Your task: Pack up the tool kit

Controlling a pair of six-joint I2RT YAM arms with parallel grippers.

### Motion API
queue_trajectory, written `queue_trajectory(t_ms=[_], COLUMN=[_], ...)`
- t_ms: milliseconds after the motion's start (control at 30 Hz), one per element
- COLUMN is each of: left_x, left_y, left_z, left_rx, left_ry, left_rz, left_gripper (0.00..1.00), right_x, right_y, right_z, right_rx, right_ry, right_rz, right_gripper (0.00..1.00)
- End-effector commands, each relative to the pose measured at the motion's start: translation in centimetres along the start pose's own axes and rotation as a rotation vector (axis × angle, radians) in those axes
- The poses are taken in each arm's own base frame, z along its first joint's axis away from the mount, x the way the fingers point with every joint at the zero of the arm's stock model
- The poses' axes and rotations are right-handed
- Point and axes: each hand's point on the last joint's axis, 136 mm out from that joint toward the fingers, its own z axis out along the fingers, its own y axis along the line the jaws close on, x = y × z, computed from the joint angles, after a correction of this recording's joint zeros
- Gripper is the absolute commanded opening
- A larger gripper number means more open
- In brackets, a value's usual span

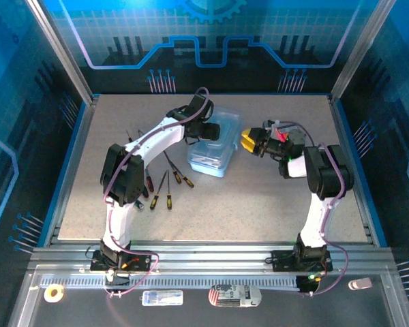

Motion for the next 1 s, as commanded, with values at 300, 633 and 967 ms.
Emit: queue_trajectory(t_ms=[300,633,967], left_x=[9.9,9.2,7.6], left_y=[1.6,-3.0,-6.0], left_z=[3.6,2.2,1.4], left_rx=[-0.066,0.048,0.13], left_ry=[0.356,0.325,0.26], left_rz=[0.028,-0.006,-0.12], left_gripper=[0.68,0.67,0.66], right_x=[-0.4,0.9,1.6], right_y=[-2.1,-1.8,-1.2], right_z=[-3.9,-5.5,-8.3], right_rx=[0.047,0.357,0.749], right_ry=[-0.099,-0.111,-0.158], right_rz=[-0.029,-0.169,-0.383], right_gripper=[0.48,0.52,0.61])
